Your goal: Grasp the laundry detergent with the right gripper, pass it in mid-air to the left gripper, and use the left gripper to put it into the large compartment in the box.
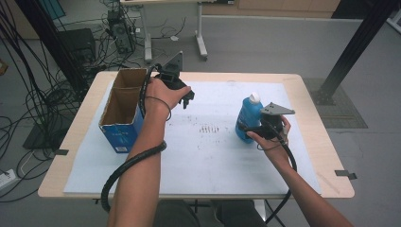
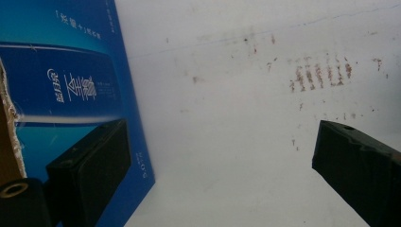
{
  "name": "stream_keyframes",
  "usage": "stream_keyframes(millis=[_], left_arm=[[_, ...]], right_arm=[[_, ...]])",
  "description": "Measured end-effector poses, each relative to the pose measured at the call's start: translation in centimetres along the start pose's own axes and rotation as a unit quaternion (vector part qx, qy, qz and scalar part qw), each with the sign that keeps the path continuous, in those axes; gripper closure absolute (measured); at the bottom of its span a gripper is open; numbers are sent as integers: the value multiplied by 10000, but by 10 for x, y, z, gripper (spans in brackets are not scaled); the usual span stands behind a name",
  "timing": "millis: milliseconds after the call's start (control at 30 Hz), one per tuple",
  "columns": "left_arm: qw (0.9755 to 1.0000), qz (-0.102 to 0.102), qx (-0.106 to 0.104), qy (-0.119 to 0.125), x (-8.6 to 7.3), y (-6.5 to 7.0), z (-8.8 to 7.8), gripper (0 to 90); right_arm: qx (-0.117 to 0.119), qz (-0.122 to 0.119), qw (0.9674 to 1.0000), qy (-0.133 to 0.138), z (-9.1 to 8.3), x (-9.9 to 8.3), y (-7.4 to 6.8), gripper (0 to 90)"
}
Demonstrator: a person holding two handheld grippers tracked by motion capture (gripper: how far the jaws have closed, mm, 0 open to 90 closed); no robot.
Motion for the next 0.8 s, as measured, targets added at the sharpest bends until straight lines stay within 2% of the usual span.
stream_keyframes(millis=[800], left_arm=[[10000,1,2,11,1,2,-3,58]], right_arm=[[-20,-13,10000,53,-1,2,-1,14]])
Point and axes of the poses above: each handheld gripper's, and its own axes: z roughly forward along the jaws, x roughly out of its top, y roughly to its right, the point moved 7 cm from there along z, roughly forward along the jaws, and after that the axes turned 1 degree about -x, right-handed, at the moved point
